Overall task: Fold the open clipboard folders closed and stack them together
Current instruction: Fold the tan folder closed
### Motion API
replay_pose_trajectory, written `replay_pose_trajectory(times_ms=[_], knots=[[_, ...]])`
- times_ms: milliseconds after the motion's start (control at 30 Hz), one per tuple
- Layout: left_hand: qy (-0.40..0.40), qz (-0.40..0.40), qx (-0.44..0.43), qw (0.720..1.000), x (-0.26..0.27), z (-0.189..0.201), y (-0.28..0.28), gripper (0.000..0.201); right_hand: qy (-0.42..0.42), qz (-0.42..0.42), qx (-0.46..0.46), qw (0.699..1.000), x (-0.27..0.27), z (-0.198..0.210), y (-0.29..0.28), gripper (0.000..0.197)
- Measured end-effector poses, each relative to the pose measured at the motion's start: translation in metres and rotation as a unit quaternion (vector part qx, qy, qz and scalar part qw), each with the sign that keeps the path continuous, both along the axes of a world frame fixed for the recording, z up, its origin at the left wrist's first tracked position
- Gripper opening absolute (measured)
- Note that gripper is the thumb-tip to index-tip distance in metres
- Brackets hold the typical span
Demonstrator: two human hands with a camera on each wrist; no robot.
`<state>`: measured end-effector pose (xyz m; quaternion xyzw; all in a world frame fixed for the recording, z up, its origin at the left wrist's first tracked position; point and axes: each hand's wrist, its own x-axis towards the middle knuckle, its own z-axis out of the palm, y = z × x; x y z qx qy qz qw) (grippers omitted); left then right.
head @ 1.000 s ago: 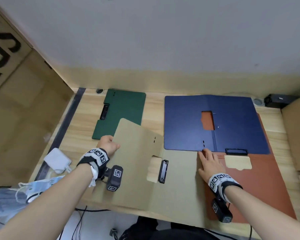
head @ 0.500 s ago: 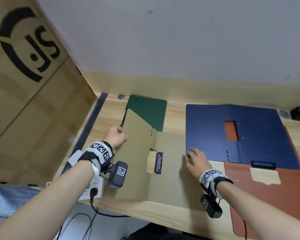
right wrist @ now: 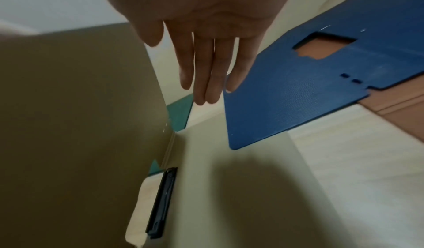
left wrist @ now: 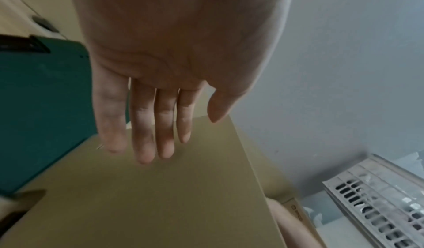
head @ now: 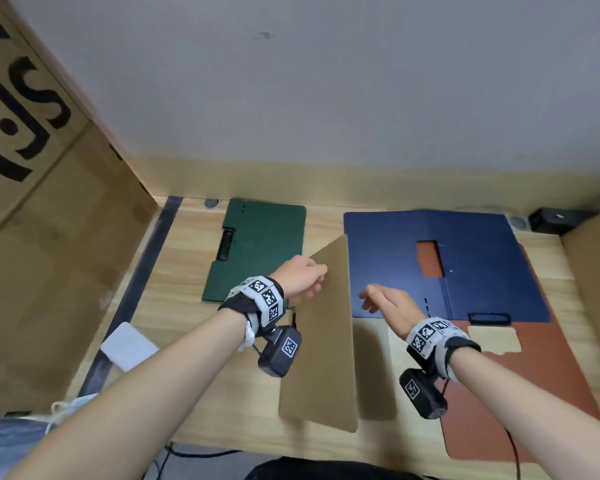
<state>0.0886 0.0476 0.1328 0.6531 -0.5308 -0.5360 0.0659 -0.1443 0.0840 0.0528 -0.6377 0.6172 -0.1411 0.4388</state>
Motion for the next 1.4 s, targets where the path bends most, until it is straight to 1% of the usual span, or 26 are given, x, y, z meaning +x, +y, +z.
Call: replay_pose_trajectory(times_ms=[67, 133, 200, 267, 300, 367, 400, 433, 500, 600, 667, 767, 900, 1033, 1133, 1167, 1233, 1300, 1400], knots=[[-0.018, -0.011, 0.009, 1.000, -0.010, -0.017, 0.000, 0.025, 0.000, -0.022, 0.012, 1.000, -0.012, 0.001, 0.004, 0.056], [-0.054, -0.021, 0.015, 0.998, -0.015, -0.035, 0.003, 0.023, 0.039, -0.039, 0.032, 0.998, -0.025, -0.006, 0.005, 0.070], [-0.098, -0.026, 0.017, 0.995, -0.015, -0.054, 0.009, 0.019, 0.068, -0.042, 0.060, 0.995, -0.034, -0.018, 0.007, 0.071], [-0.146, -0.020, 0.026, 0.989, -0.010, -0.071, 0.018, 0.014, 0.094, -0.031, 0.074, 0.992, -0.037, -0.033, 0.010, 0.063], [-0.166, -0.011, 0.037, 0.985, -0.006, -0.081, 0.023, 0.017, 0.109, -0.024, 0.080, 0.991, -0.038, -0.040, 0.010, 0.056], [-0.196, 0.010, 0.054, 0.979, 0.003, -0.105, 0.034, 0.035, 0.146, -0.017, 0.093, 0.985, -0.038, -0.059, 0.012, 0.035], [-0.201, 0.021, 0.058, 0.978, 0.006, -0.114, 0.039, 0.041, 0.163, -0.016, 0.099, 0.982, -0.037, -0.069, 0.013, 0.027], [-0.200, 0.034, 0.060, 0.977, 0.008, -0.123, 0.044, 0.041, 0.174, -0.017, 0.103, 0.979, -0.036, -0.080, 0.015, 0.022], [-0.176, 0.082, 0.073, 0.978, 0.009, -0.136, 0.052, 0.034, 0.189, -0.022, 0.111, 0.975, -0.031, -0.095, 0.018, 0.022], [-0.117, 0.167, 0.074, 0.976, 0.010, -0.149, 0.055, 0.015, 0.199, -0.044, 0.116, 0.972, -0.021, -0.105, 0.022, 0.034], [-0.076, 0.194, 0.071, 0.975, 0.015, -0.157, 0.054, 0.017, 0.200, -0.065, 0.116, 0.971, -0.016, -0.106, 0.022, 0.037], [-0.052, 0.220, 0.045, 0.973, 0.029, -0.163, 0.052, 0.016, 0.182, -0.075, 0.118, 0.973, -0.011, -0.107, 0.022, 0.039], [-0.034, 0.243, -0.005, 0.969, 0.051, -0.153, 0.044, 0.016, 0.138, -0.074, 0.122, 0.980, 0.011, -0.101, 0.021, 0.043], [-0.009, 0.275, -0.081, 0.958, 0.075, -0.137, 0.038, 0.013, 0.105, -0.068, 0.098, 0.987, 0.042, -0.099, 0.016, 0.039], [-0.007, 0.290, -0.121, 0.949, 0.100, -0.127, 0.030, 0.014, 0.048, -0.086, 0.073, 0.992, 0.066, -0.093, 0.006, 0.034], [-0.004, 0.294, -0.130, 0.947, 0.109, -0.125, 0.026, 0.014, 0.021, -0.099, 0.068, 0.993, 0.075, -0.090, 0.002, 0.032], [-0.001, 0.310, -0.143, 0.940, 0.124, -0.122, 0.016, 0.012, -0.028, -0.120, 0.065, 0.990, 0.089, -0.088, -0.009, 0.040], [0.005, 0.330, -0.152, 0.932, 0.137, -0.119, 0.002, 0.011, -0.055, -0.124, 0.065, 0.989, 0.100, -0.088, -0.024, 0.044], [0.028, 0.355, -0.141, 0.924, 0.150, -0.113, -0.023, 0.012, -0.085, -0.127, 0.074, 0.986, 0.113, -0.086, -0.050, 0.032]])
